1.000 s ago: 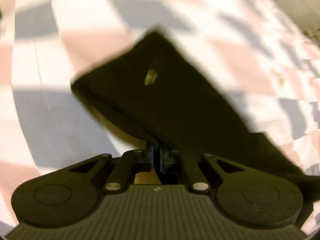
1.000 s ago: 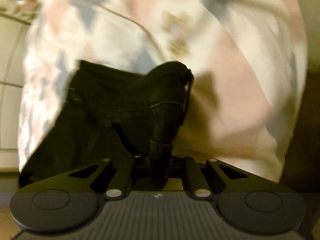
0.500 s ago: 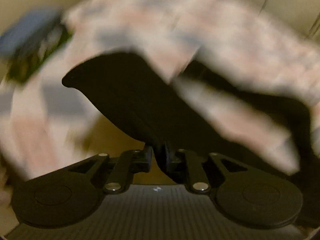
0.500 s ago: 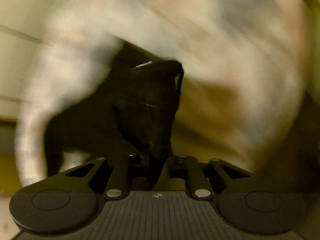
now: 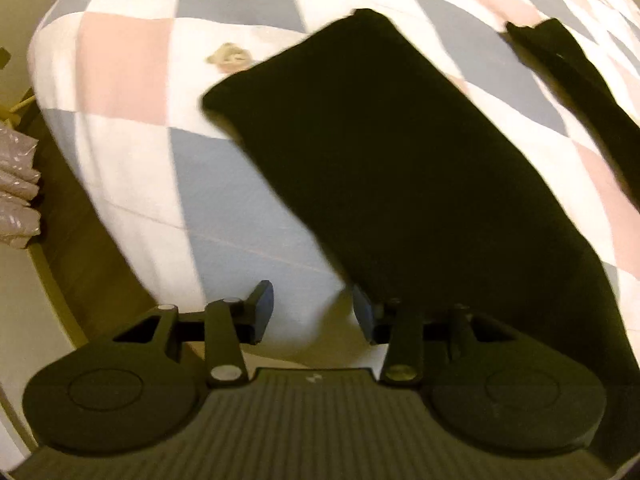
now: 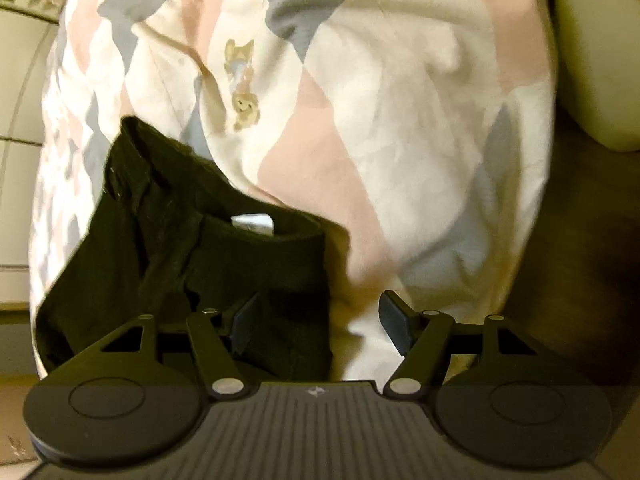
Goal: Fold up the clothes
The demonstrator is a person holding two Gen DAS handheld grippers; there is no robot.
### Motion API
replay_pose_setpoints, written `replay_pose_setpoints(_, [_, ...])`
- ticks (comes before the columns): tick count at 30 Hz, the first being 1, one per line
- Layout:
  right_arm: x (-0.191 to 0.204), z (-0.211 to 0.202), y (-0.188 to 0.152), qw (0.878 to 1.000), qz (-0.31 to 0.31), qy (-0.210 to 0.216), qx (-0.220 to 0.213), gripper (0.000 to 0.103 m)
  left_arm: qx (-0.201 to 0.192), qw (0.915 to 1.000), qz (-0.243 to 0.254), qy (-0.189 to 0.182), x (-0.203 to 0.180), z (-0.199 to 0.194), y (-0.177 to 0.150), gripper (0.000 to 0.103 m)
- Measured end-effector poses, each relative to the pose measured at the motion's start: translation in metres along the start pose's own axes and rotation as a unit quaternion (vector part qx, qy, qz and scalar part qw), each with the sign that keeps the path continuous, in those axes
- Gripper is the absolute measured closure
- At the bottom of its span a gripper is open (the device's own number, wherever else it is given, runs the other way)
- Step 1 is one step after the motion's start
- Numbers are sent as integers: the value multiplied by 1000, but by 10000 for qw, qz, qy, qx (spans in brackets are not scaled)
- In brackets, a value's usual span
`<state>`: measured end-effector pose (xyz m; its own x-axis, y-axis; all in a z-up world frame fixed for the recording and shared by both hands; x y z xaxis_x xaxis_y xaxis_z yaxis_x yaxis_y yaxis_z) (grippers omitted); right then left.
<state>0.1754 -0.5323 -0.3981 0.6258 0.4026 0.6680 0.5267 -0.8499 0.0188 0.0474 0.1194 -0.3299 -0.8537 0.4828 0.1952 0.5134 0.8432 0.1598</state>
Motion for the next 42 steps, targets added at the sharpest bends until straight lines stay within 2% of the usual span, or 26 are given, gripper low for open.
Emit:
replay_pose_setpoints(1, [2,0,-1,9999,77,106,-22,37,62,9999,-21,-126,-3,1,-4,50])
replay_pose_setpoints(3, [12,3,-4,9993,114,361,14,40,120,9993,-203,-273,-5,7,-6,49])
replay_pose_setpoints(5, [20,2,-6,9993,-127,345,101,41,151,9982,-446,-375,-5,15,-6,45])
replay_pose_setpoints(6, [24,2,-7,9991,-223,337,139,41,172,9970,-606,-447,-4,19,-5,39])
replay_pose_setpoints(8, [22,1,-6,9993,-250,235,162,51,231,9929,-1011,-588,-5,26,1,38])
replay_pose_setpoints(9, [21,0,-4,9994,-270,126,180,65,261,9903,-1204,-638,-6,28,4,38])
replay_pose_setpoints(10, [19,-1,-3,9994,-290,17,198,80,246,9890,-1296,-674,-6,29,7,49])
replay_pose_setpoints(11, [20,-3,-2,9992,-346,-73,209,84,161,9897,-1235,-699,-7,27,11,61])
replay_pose_setpoints(13, [33,-11,0,9976,-646,-155,191,91,3,9912,-1098,-742,-8,22,17,96])
replay_pose_setpoints(17, [60,-30,10,9943,-1036,-226,66,95,-420,9925,-661,-935,-8,-10,20,100])
replay_pose_setpoints(21, [71,-50,22,9922,-1216,-282,-68,96,-880,9875,-137,-1300,-3,-57,6,99])
replay_pose_setpoints(23, [66,-55,26,9906,-1300,-422,-28,96,-918,9894,319,-1083,-3,-56,-7,96])
replay_pose_setpoints(26, [41,-32,16,9815,-1502,-1086,476,88,-629,9926,983,-334,-9,-17,-25,90])
replay_pose_setpoints(27, [32,-27,11,9771,-1499,-1366,649,69,-548,9924,1097,-136,-12,-9,-28,86])
replay_pose_setpoints(29, [30,-25,3,9677,-1671,-1750,714,55,-443,9903,1301,202,-15,0,-32,86])
replay_pose_setpoints(30, [37,-29,2,9639,-1888,-1784,593,38,-521,9888,1379,224,-15,-8,-32,85])
replay_pose_setpoints(31, [44,-33,1,9596,-2094,-1822,468,27,-602,9870,1476,206,-14,-16,-31,82])
replay_pose_setpoints(35, [89,-34,-3,9436,-2887,-1606,196,27,-949,9770,1887,298,-8,-44,-15,82])
replay_pose_setpoints(38, [142,-9,-29,9103,-3968,-1139,321,27,-1362,9647,2243,199,-28,-61,4,81])
replay_pose_setpoints(42, [204,50,-103,8526,-5083,-349,1163,29,-1765,9473,2673,-42,-73,-66,27,78])
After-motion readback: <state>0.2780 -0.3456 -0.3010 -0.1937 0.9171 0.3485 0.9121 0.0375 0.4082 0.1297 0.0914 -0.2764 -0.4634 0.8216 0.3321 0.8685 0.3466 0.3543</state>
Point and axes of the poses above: each gripper's, at about its wrist camera, not at the fingertips, and z roughly the way its jaws point, x to its left, y to its top, the point moved 9 cm from there along z, roughly the way its jaws point, and after that the axes turned 11 degrees about y, right-handed, at the moved point
